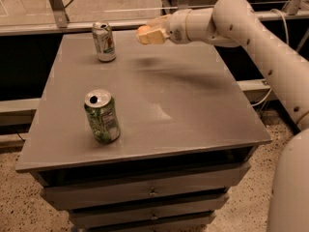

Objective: Move orange near 7up can

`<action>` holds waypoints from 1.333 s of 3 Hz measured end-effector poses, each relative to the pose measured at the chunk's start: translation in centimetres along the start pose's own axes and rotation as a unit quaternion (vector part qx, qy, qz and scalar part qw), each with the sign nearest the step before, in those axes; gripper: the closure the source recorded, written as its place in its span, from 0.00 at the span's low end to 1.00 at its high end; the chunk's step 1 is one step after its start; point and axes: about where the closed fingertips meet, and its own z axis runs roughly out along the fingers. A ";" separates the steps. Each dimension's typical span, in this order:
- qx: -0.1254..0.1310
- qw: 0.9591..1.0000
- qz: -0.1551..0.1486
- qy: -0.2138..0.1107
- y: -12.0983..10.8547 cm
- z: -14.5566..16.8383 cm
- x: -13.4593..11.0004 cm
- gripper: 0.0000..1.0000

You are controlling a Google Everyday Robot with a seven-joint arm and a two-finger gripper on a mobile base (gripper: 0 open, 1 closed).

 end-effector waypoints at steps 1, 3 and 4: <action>-0.023 1.000 0.007 0.006 1.5 4.2 1.3 0.97; -0.045 0.999 0.022 0.012 3.5 7.2 2.1 0.52; -0.057 0.998 0.034 0.015 4.6 8.1 2.7 0.20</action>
Offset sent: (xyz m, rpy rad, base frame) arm 0.0136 0.0706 -0.0475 -0.0011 0.0725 0.0690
